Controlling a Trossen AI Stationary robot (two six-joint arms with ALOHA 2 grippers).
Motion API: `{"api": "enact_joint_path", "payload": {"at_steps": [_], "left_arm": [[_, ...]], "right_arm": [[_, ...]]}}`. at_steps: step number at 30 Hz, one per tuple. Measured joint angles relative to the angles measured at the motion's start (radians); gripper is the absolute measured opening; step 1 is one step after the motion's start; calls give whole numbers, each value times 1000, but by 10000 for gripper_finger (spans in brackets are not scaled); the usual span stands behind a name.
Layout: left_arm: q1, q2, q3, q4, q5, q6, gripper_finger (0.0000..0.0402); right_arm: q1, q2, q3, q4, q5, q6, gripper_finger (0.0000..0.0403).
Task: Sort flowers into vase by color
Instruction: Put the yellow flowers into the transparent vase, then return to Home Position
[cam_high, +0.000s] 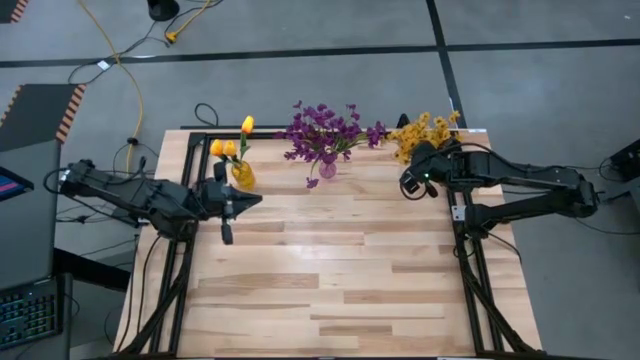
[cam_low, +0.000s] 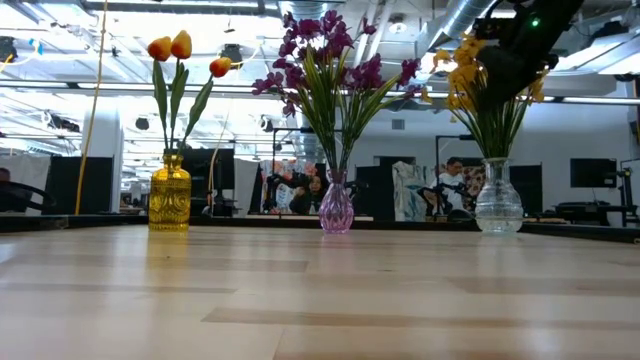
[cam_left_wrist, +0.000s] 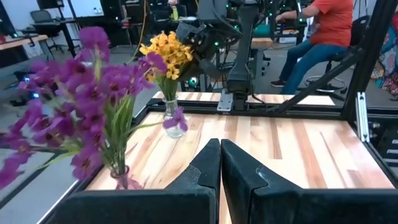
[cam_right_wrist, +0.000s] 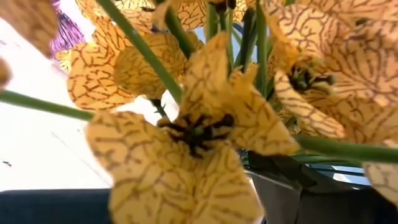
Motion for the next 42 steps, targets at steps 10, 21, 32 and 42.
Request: {"api": "enact_joint_path", "payload": {"at_steps": [10,21,32,42], "left_arm": [[0,-275,-264,111,-32,1,0],[0,-543,-529,185,-32,-5,0],[0,-618,-626,201,-31,-92,0],[0,-619,-626,203,-32,-17,0]], "right_arm": [[-1,0,0,-11,-37,25,230],[1,0,19,-85,-82,20,250],[1,0,94,-228,-251,18,249],[1,0,159,-380,-334,17,249]]}}
